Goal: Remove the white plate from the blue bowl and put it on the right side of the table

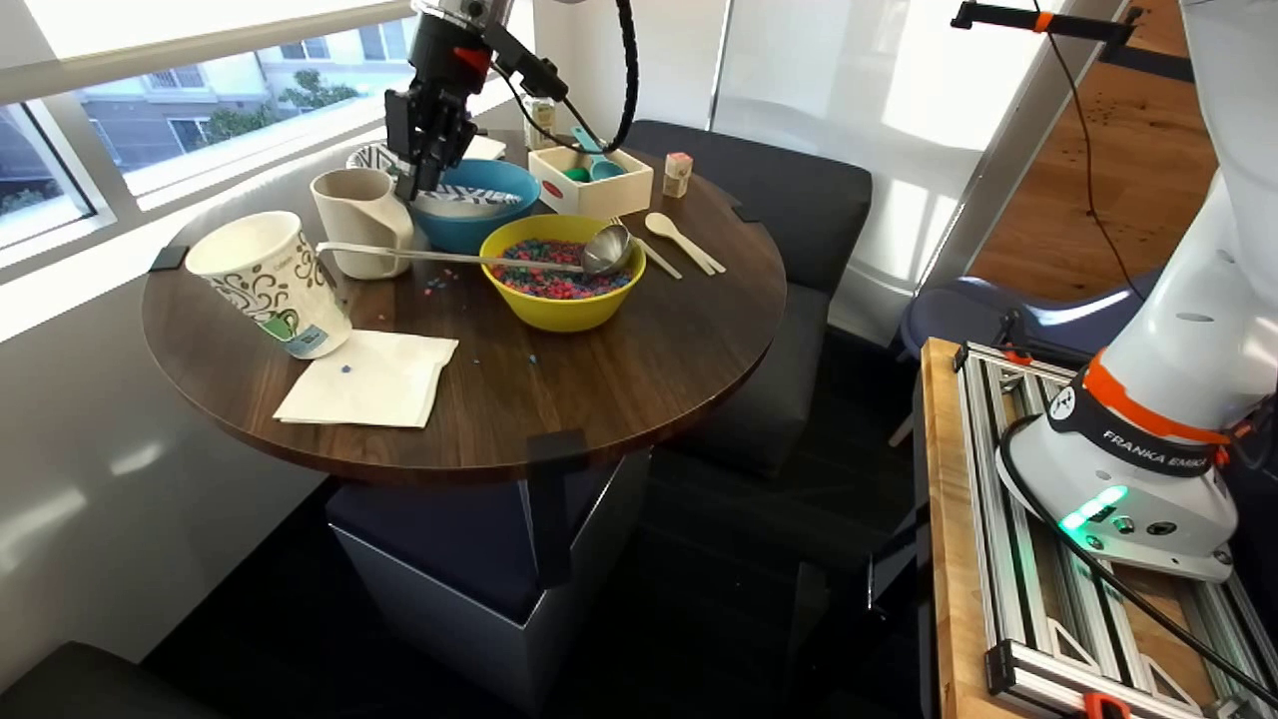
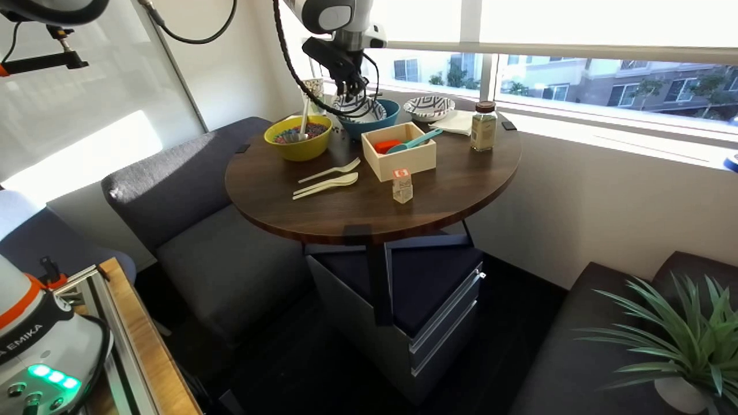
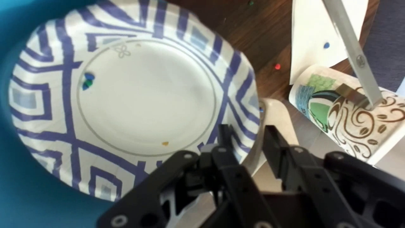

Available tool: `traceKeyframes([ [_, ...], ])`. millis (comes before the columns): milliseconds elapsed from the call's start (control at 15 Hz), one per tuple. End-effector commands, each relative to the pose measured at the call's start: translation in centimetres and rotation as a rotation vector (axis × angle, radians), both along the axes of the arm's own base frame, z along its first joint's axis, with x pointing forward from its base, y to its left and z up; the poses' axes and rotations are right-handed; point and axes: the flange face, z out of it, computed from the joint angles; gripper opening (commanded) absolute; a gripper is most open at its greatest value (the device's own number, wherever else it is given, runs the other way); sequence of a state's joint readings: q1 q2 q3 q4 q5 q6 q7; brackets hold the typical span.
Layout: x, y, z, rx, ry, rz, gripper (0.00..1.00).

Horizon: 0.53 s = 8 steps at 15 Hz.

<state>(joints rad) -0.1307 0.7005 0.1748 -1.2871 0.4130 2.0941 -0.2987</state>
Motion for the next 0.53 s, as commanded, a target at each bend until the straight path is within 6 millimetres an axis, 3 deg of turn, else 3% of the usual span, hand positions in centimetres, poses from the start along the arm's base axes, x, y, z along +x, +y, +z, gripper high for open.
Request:
traceKeyframes([
  [0, -0.90, -0.02, -0.12, 0.017, 0.028, 0.003, 0.18],
  [200, -1.01, -0.05, -0.34, 0.015, 0.033, 0.004, 0.20],
  [467, -1.19, -0.11, -0.38, 0.010, 0.038, 0.004, 0.10],
])
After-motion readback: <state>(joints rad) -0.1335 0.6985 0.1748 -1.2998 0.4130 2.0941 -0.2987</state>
